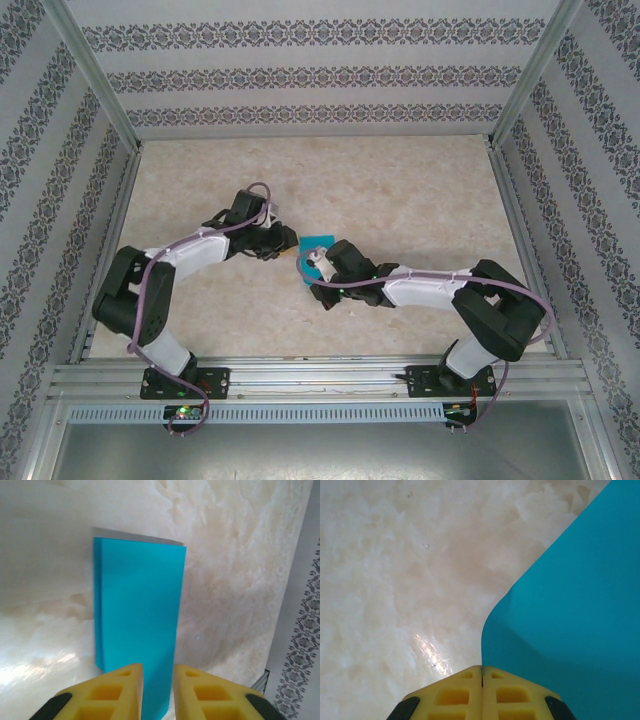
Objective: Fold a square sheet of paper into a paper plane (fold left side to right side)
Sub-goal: Third fold the triangle at the center of the table.
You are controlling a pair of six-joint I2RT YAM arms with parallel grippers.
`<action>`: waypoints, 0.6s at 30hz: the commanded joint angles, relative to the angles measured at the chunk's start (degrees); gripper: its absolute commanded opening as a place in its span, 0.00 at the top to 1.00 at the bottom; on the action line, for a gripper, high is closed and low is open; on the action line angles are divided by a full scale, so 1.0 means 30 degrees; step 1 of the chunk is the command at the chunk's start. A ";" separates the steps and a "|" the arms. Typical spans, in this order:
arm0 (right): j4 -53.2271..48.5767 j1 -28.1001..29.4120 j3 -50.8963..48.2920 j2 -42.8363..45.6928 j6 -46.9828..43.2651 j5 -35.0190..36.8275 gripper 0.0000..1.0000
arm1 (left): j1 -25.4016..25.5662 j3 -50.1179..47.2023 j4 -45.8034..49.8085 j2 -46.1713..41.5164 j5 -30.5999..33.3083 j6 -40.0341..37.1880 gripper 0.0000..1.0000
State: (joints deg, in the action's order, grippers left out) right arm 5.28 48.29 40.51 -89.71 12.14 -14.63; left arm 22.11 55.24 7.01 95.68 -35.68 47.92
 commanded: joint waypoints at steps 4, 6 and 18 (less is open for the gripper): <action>0.0991 -0.0393 -0.0148 -0.0311 0.0875 -0.2068 1.00 | 0.1011 0.2524 0.0294 0.3362 -0.1918 -0.1420 0.84; 0.0965 -0.0496 -0.0086 -0.0490 0.0932 -0.2195 1.00 | 0.1053 0.2983 0.0276 0.4225 -0.1901 -0.1506 0.85; 0.0994 -0.1261 0.0057 -0.1090 0.1569 -0.3519 1.00 | 0.1122 0.3562 0.1699 0.6466 -0.0489 -0.2636 0.91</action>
State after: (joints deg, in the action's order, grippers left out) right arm 7.16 45.45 40.49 -91.83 15.40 -22.41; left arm 25.12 65.28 8.86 113.99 -39.00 42.24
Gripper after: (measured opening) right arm 0.043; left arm 0.091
